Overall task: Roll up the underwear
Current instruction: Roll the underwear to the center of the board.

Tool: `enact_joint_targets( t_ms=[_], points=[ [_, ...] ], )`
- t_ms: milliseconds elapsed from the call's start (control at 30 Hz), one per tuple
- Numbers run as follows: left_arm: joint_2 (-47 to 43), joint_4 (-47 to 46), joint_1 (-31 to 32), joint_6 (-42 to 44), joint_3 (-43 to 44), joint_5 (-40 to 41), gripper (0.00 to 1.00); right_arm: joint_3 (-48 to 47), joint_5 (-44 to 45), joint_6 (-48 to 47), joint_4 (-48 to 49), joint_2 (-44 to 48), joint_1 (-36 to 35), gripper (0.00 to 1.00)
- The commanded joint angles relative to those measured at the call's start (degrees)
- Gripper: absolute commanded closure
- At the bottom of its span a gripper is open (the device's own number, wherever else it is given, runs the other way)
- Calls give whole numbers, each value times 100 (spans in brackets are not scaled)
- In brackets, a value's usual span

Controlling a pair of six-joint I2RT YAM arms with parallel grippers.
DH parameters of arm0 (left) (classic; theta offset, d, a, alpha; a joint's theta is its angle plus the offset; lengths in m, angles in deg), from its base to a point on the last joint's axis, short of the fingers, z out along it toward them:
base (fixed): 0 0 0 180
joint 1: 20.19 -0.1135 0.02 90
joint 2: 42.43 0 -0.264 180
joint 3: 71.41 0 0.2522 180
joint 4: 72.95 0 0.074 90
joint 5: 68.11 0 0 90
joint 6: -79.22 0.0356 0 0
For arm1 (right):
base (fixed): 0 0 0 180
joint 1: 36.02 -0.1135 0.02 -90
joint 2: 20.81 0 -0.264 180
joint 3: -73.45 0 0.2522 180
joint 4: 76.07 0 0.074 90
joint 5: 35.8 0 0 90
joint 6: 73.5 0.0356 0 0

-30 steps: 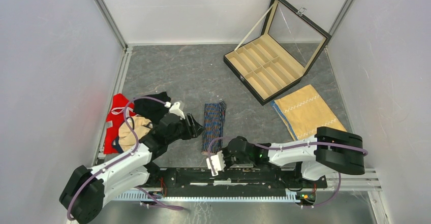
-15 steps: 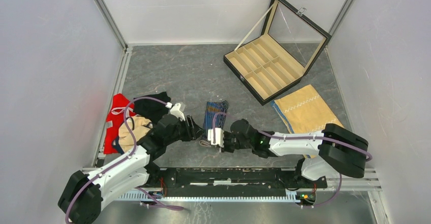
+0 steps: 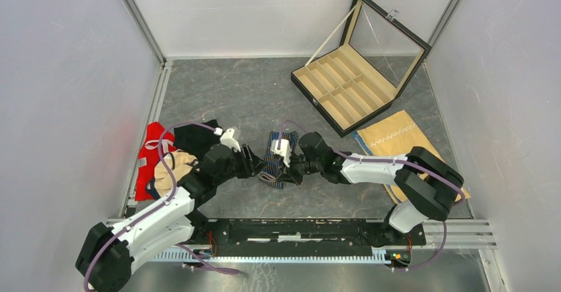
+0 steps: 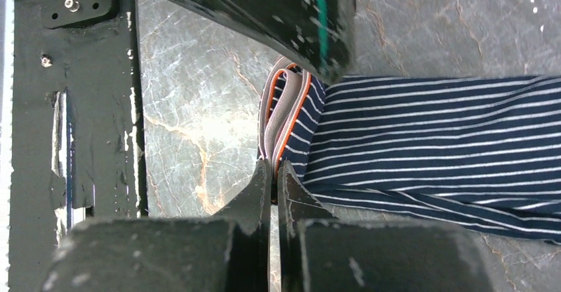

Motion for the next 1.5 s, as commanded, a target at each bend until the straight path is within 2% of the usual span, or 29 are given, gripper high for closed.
enact_joint_targets(
  t_ms=[0,300,733,933,1000,1100,1367,1467],
  points=[
    [-77,-126,18,272,309,228,47,-285,-595,519,62,-292,338,100],
    [432,-396,18,447,277,65,51,-454,-711,1094,339,-717,750,100],
    [960,-769,19,690,203,-24,51,-734,-351,1171,300,-1174,852,100],
    [1202,-943,14,636,264,373,38,-761,-278,1062,208,-1203,858,100],
    [1288,-1028,18,622,343,417,37,-754,-239,1012,157,-1191,858,100],
    [1496,-1189,10,589,549,417,44,-730,-226,958,135,-1177,864,100],
    [2399,-1800,9,668,765,-115,76,-760,-108,824,39,-1182,866,99],
    [2627,-1808,9,704,792,-72,83,-779,-58,776,19,-1214,874,100]
  ],
)
